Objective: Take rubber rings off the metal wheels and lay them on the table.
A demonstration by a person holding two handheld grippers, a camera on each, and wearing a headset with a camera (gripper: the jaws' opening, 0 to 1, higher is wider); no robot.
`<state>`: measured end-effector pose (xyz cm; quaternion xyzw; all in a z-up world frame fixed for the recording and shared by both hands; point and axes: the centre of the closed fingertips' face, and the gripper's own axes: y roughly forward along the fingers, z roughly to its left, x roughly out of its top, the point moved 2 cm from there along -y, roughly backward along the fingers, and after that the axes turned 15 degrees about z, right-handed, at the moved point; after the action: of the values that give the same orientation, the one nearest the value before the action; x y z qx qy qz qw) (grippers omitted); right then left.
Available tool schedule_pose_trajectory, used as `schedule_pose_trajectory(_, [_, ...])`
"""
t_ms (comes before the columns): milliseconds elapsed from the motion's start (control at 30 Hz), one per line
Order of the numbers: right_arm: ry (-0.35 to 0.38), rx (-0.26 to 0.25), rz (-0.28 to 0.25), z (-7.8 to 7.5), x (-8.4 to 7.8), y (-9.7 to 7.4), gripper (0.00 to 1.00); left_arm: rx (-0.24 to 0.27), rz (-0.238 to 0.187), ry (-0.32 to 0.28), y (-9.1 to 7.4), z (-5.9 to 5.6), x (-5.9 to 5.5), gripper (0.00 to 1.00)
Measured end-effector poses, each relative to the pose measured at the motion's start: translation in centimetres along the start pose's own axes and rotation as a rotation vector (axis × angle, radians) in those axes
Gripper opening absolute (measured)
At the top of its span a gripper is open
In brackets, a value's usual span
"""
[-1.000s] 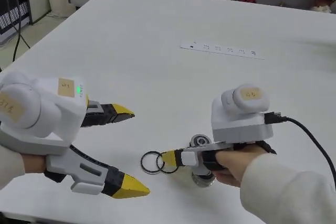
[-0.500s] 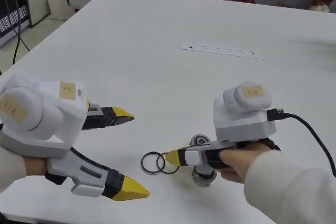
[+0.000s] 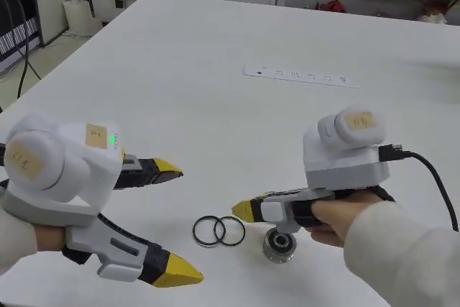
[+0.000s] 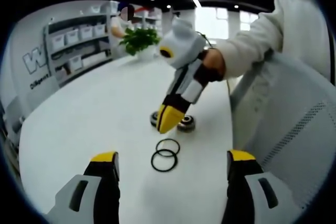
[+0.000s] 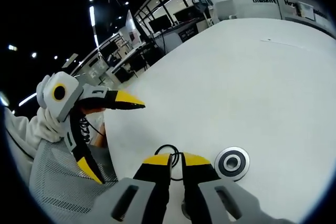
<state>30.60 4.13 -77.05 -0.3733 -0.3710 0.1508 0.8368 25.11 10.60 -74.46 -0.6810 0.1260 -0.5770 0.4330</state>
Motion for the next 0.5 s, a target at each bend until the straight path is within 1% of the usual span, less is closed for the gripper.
schedule_pose_trajectory(167, [-0.003,-0.001,-0.017,-0.1,0.3,-0.8,0.05,0.003,0.0,-0.001,0.0,0.1,0.0,0.86])
schedule_pose_trajectory(367, [-0.006,-0.001,-0.038,-0.4,0.6,-1.8,0.07,-0.011,0.005,-0.001,0.2,-0.1,-0.1,0.86])
schedule_pose_trajectory(500, [-0.004,-0.008,-0.059,-0.6,1.0,-2.6,0.08,-0.009,0.007,-0.001,0.2,-0.1,-0.2,0.86])
